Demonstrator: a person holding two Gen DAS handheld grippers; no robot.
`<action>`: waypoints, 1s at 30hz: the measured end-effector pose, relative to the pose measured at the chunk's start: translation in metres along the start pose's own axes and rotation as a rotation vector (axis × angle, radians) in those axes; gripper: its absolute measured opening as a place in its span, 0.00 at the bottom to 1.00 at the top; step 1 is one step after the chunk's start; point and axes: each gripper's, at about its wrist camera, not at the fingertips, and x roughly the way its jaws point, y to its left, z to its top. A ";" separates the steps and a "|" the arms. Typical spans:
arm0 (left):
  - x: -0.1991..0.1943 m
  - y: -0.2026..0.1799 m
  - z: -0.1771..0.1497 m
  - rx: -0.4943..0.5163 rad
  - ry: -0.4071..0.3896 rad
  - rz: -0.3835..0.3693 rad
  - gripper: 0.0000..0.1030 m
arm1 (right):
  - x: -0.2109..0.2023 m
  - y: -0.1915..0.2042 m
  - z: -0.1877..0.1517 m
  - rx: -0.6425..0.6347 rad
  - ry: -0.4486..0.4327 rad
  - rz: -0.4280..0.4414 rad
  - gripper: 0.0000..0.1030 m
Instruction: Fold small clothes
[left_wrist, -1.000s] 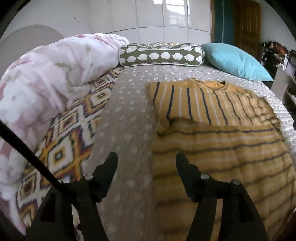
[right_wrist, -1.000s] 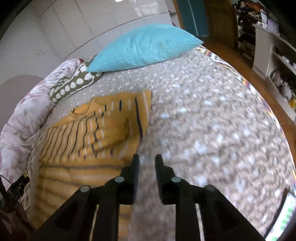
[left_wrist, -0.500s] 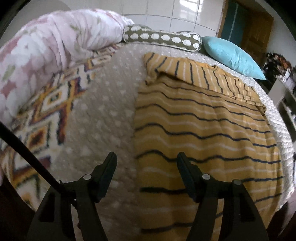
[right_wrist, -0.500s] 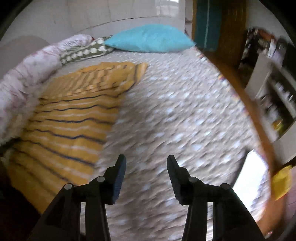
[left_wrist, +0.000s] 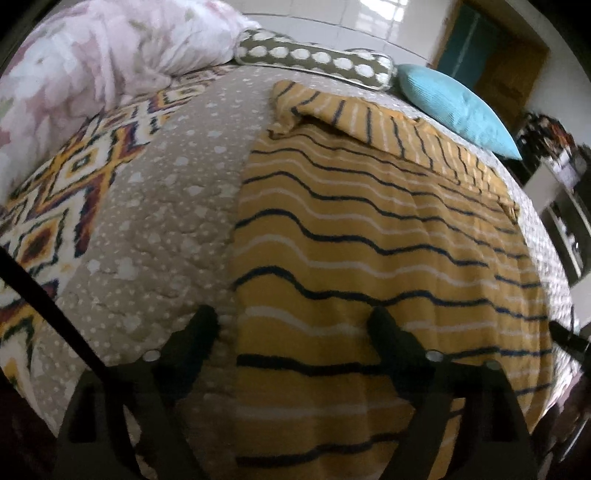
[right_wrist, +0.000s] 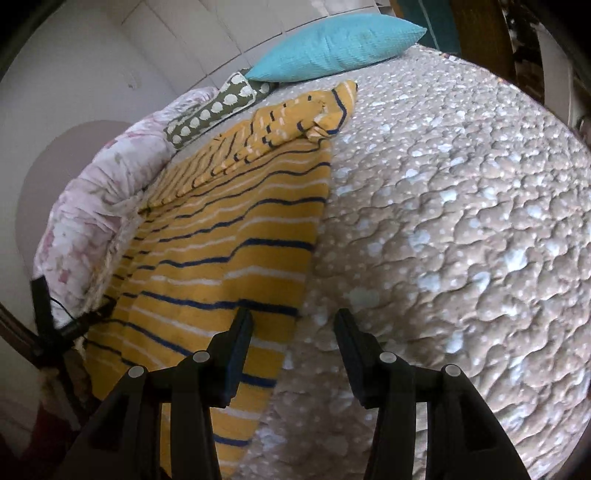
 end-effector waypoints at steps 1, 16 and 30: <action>0.001 -0.005 -0.002 0.026 -0.004 0.002 0.93 | 0.001 -0.001 0.000 0.010 0.002 0.023 0.50; -0.028 0.034 -0.017 -0.154 0.010 -0.273 0.49 | 0.019 0.026 -0.027 0.036 0.081 0.308 0.47; -0.040 0.037 -0.048 -0.226 0.019 -0.482 0.55 | 0.018 0.043 -0.060 0.053 0.147 0.357 0.40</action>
